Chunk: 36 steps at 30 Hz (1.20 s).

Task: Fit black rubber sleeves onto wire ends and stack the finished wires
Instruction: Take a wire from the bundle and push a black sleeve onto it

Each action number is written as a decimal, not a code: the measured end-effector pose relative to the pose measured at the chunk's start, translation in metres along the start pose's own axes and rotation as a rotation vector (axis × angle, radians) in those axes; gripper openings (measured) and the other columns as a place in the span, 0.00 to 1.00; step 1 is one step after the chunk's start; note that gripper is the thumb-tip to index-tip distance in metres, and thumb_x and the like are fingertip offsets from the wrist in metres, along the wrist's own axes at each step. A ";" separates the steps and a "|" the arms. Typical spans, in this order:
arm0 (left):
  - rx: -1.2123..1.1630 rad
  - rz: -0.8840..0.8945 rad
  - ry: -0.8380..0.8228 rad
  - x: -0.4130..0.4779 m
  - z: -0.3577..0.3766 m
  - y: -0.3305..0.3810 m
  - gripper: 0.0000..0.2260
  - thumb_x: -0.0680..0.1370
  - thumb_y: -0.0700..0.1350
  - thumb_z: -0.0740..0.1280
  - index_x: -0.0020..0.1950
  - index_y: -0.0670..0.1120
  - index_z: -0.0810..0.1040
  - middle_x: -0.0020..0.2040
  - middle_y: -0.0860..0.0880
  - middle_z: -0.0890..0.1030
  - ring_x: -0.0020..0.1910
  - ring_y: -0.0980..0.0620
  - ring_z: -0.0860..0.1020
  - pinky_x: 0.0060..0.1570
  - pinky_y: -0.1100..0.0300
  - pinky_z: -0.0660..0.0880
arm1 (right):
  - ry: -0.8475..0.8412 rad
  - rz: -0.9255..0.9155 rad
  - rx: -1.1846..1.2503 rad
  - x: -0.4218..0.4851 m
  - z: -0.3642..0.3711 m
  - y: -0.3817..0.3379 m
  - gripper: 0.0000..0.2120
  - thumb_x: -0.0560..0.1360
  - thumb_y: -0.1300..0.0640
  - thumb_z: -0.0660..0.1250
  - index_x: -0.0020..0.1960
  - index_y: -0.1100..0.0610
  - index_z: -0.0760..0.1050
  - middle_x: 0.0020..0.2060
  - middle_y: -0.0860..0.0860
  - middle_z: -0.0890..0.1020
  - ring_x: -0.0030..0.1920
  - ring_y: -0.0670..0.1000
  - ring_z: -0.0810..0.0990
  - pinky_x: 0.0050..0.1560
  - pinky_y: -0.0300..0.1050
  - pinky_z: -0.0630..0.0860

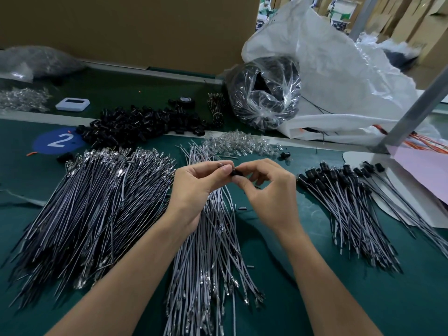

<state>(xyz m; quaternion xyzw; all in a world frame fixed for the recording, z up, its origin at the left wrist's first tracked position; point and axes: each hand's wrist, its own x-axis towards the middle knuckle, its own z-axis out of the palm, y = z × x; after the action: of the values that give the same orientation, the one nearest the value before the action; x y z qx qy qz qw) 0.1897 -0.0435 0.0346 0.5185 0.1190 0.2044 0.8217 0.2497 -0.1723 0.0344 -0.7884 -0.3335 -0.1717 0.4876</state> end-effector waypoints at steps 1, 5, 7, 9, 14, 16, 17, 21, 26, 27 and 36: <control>0.001 0.014 0.017 0.001 0.001 0.000 0.10 0.66 0.39 0.73 0.45 0.38 0.84 0.41 0.44 0.86 0.42 0.50 0.84 0.49 0.60 0.81 | 0.003 -0.003 -0.026 0.000 0.000 0.001 0.07 0.69 0.64 0.77 0.45 0.56 0.83 0.39 0.46 0.82 0.38 0.42 0.76 0.43 0.27 0.69; -0.052 0.058 0.148 0.005 -0.007 0.008 0.08 0.67 0.41 0.72 0.45 0.41 0.84 0.40 0.46 0.86 0.40 0.51 0.84 0.43 0.60 0.82 | 0.020 0.091 -0.071 0.001 -0.004 0.006 0.08 0.71 0.64 0.75 0.45 0.53 0.80 0.42 0.47 0.82 0.45 0.47 0.79 0.50 0.35 0.73; -0.116 0.071 0.245 0.008 -0.016 0.013 0.05 0.71 0.40 0.71 0.46 0.42 0.83 0.40 0.46 0.86 0.39 0.50 0.85 0.41 0.61 0.81 | 0.030 0.154 -0.074 0.003 -0.006 0.010 0.08 0.72 0.62 0.74 0.46 0.52 0.80 0.42 0.48 0.83 0.46 0.47 0.79 0.50 0.33 0.72; -0.146 0.092 0.329 0.011 -0.022 0.016 0.02 0.75 0.37 0.70 0.46 0.41 0.82 0.38 0.47 0.86 0.38 0.51 0.84 0.40 0.63 0.80 | 0.028 0.198 -0.052 0.007 -0.010 0.013 0.07 0.72 0.62 0.74 0.46 0.51 0.80 0.41 0.45 0.83 0.45 0.45 0.80 0.49 0.28 0.70; -0.129 0.117 0.389 0.010 -0.021 0.015 0.02 0.76 0.35 0.70 0.47 0.40 0.81 0.36 0.48 0.85 0.36 0.52 0.84 0.39 0.64 0.80 | 0.057 0.440 0.411 0.010 -0.014 0.012 0.07 0.75 0.66 0.70 0.45 0.54 0.79 0.41 0.49 0.85 0.45 0.48 0.84 0.49 0.40 0.79; -0.104 0.065 0.239 0.009 -0.020 0.016 0.06 0.75 0.34 0.69 0.51 0.40 0.80 0.39 0.47 0.85 0.40 0.50 0.84 0.41 0.62 0.80 | 0.100 0.496 0.773 0.014 -0.015 0.010 0.04 0.78 0.67 0.64 0.50 0.62 0.76 0.45 0.54 0.85 0.48 0.53 0.84 0.50 0.45 0.80; -0.078 0.025 0.093 0.008 -0.020 0.018 0.09 0.75 0.35 0.69 0.55 0.41 0.80 0.42 0.47 0.85 0.44 0.49 0.84 0.43 0.60 0.81 | 0.125 0.515 0.965 0.016 -0.018 0.009 0.04 0.79 0.66 0.61 0.53 0.64 0.73 0.46 0.55 0.85 0.48 0.54 0.84 0.50 0.46 0.81; -0.026 -0.059 -0.451 0.003 -0.019 0.019 0.21 0.72 0.48 0.66 0.64 0.43 0.77 0.61 0.44 0.81 0.60 0.46 0.78 0.61 0.51 0.77 | 0.236 0.622 1.497 0.019 -0.036 0.008 0.11 0.76 0.59 0.61 0.46 0.63 0.80 0.40 0.55 0.85 0.41 0.52 0.85 0.45 0.46 0.82; 0.115 -0.050 -0.339 0.000 -0.009 0.013 0.17 0.79 0.56 0.62 0.55 0.46 0.83 0.56 0.45 0.84 0.53 0.49 0.81 0.55 0.55 0.79 | 0.070 0.637 1.368 0.017 -0.034 0.007 0.07 0.77 0.56 0.63 0.49 0.59 0.75 0.32 0.50 0.78 0.29 0.45 0.76 0.35 0.39 0.78; 0.149 -0.053 -0.326 0.000 -0.006 0.011 0.17 0.79 0.57 0.63 0.55 0.46 0.83 0.55 0.45 0.84 0.51 0.49 0.82 0.53 0.56 0.79 | 0.005 0.614 1.234 0.017 -0.030 0.006 0.08 0.76 0.55 0.64 0.51 0.59 0.74 0.31 0.50 0.78 0.29 0.45 0.75 0.34 0.38 0.77; 0.056 -0.072 -0.185 0.001 -0.008 0.004 0.09 0.69 0.44 0.72 0.47 0.43 0.87 0.43 0.44 0.86 0.43 0.51 0.84 0.44 0.62 0.80 | -0.283 0.415 0.606 0.003 -0.005 -0.001 0.16 0.75 0.64 0.70 0.62 0.58 0.72 0.34 0.54 0.84 0.33 0.47 0.79 0.38 0.37 0.76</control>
<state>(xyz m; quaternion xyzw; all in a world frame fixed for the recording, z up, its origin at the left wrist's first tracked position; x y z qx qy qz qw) 0.1870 -0.0354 0.0348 0.5533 0.0671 0.1225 0.8212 0.2513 -0.1757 0.0392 -0.6754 -0.2664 0.1470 0.6718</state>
